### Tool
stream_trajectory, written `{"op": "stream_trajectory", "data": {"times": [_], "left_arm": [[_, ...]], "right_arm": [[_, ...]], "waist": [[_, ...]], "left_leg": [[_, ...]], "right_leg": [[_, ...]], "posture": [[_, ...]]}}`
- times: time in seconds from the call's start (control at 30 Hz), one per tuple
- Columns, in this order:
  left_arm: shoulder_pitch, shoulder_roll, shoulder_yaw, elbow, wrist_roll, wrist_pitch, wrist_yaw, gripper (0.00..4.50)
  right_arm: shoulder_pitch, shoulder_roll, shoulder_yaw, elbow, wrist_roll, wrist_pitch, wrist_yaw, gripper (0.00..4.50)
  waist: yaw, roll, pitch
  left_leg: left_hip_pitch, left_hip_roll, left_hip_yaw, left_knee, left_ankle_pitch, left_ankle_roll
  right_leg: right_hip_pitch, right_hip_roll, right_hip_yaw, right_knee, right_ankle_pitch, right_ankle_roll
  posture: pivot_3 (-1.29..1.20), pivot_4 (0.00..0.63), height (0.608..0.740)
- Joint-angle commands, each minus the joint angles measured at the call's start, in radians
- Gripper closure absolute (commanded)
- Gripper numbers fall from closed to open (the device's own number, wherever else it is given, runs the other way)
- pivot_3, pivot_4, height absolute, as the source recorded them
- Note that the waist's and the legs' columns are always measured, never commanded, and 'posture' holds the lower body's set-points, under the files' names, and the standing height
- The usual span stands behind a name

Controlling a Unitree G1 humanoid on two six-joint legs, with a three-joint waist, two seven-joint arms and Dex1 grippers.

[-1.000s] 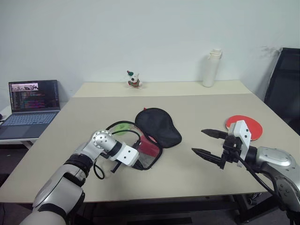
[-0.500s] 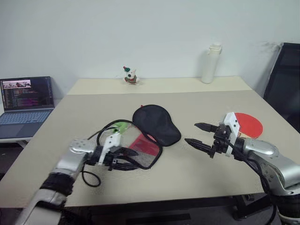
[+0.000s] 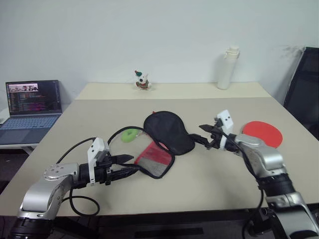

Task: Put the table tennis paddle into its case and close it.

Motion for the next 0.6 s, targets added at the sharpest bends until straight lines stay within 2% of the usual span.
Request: {"op": "stream_trajectory", "data": {"times": [0.03,0.17,0.33,0.6], "left_arm": [[0.002,-0.026,0.061,-0.084,-0.035,0.020,0.087,1.47],[-0.017,-0.065,0.071,-0.089,-0.013,-0.006,0.174,1.47],[-0.018,-0.066,0.061,-0.100,-0.009,-0.009,0.195,1.47],[-0.015,-0.063,0.042,-0.109,0.011,-0.023,0.197,1.47]], "right_arm": [[-0.086,0.038,0.012,0.141,-0.067,-0.071,-0.009,0.00],[-0.219,0.134,0.024,0.446,-0.156,-0.189,-0.060,0.00],[-0.348,0.232,-0.012,0.776,-0.220,-0.350,-0.118,0.00],[-0.412,0.306,-0.047,0.967,-0.262,-0.452,-0.146,0.00]], "waist": [[-0.001,0.000,0.000],[-0.004,0.000,0.000],[-0.007,0.000,0.000],[-0.005,0.000,0.000]], "left_leg": [[-0.001,0.000,0.000,0.000,0.000,0.000],[-0.001,0.000,0.000,-0.001,0.000,0.000],[0.000,0.000,0.000,-0.001,0.000,0.000],[-0.001,-0.001,0.000,-0.001,0.000,0.000]], "right_leg": [[-0.001,0.000,0.000,0.000,0.002,-0.004],[-0.001,0.000,0.000,-0.001,0.003,-0.005],[-0.001,0.001,0.000,0.000,0.003,-0.005],[-0.001,-0.001,0.000,0.000,0.003,-0.005]], "posture": [[0.00,0.150,0.740],[0.00,0.150,0.740],[0.00,0.150,0.740],[0.00,0.150,0.740]]}}
